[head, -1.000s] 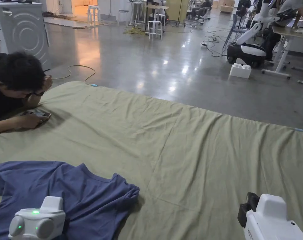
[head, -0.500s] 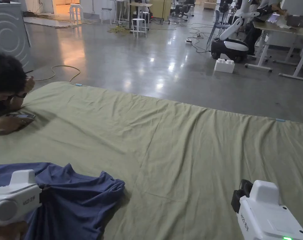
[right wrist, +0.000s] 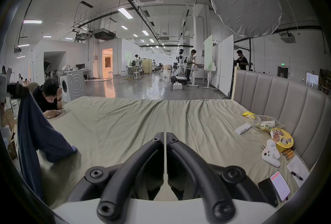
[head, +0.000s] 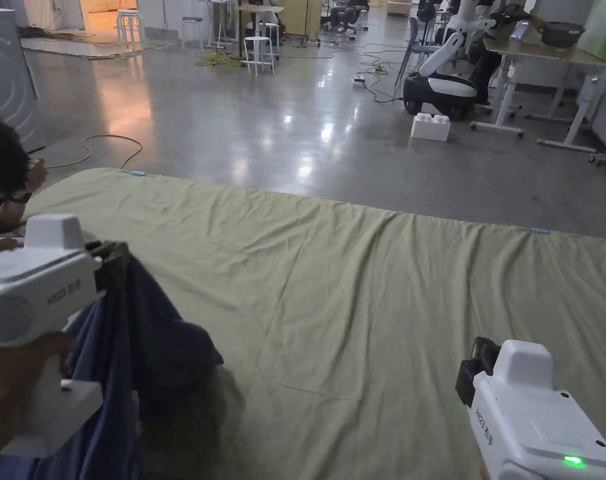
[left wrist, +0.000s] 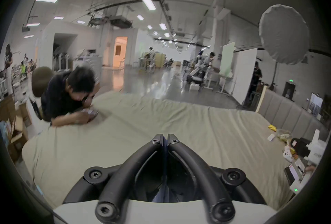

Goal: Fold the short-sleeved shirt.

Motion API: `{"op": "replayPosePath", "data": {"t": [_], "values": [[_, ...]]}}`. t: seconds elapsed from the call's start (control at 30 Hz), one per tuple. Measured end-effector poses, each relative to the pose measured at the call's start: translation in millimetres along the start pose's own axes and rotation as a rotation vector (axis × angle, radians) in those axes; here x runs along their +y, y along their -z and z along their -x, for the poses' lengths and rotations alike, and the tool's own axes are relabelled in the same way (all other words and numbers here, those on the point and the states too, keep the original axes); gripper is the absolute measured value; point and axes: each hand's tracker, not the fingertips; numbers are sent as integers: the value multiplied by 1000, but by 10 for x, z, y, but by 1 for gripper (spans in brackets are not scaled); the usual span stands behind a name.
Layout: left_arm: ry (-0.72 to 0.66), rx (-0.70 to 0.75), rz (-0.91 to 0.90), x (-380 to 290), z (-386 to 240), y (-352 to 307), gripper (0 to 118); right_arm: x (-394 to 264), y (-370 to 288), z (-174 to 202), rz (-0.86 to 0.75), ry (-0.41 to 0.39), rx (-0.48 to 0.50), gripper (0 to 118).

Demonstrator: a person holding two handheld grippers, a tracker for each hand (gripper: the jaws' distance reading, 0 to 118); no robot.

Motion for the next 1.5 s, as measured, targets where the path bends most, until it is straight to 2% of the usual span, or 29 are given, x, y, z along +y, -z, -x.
{"op": "replayPosePath", "data": {"t": [0.23, 0.27, 0.3, 0.37, 0.57, 0.77, 0.8, 0.83, 0.87, 0.9, 0.97, 1.0, 1.2, 1.37, 1.47, 1.5], "values": [[66, -231, -145, 681, -779, 99, 4, 65, -128, -200, -27, 6, -33, 3], [63, -274, -147, 500, -545, 47, 4, 79, -152, -244, -36, 3, -41, 3], [72, -324, -149, 496, -562, 27, 4, 88, -173, -288, -40, 5, -47, 3], [128, -365, -165, 516, -855, 28, 4, 109, -223, -386, -44, 10, -66, 3], [195, -494, -19, 71, -1849, 255, 4, 91, -332, -674, -43, 13, -122, 3], [153, -554, 230, -872, -2306, 616, 6, 5, -429, -880, -30, 22, -142, 3], [155, -563, 267, -1002, -2342, 632, 14, -7, -435, -894, -22, 19, -149, 3], [162, -555, 269, -1117, -2371, 618, 28, -20, -439, -909, -21, 15, -150, 3], [160, -539, 251, -1225, -2390, 601, 46, -36, -444, -929, -16, 17, -151, 3], [162, -538, 266, -1290, -2395, 598, 71, -46, -444, -938, -9, 19, -153, 3], [163, -545, 305, -1347, -2365, 585, 99, -63, -437, -943, 7, 15, -153, 3], [164, -543, 301, -1366, -2347, 575, 107, -66, -434, -943, 10, 13, -151, 3], [196, -420, 150, -1119, -1983, 342, 107, -9, -398, -831, 1, 9, -134, 3], [134, -260, 25, -981, -1560, 68, 101, 112, -329, -632, -36, 0, -107, 3], [175, -175, -47, -929, -1371, -127, 82, 175, -303, -507, -64, -9, -86, 3], [187, -150, -54, -917, -1318, -185, 71, 193, -298, -466, -75, -13, -81, 3]]}}
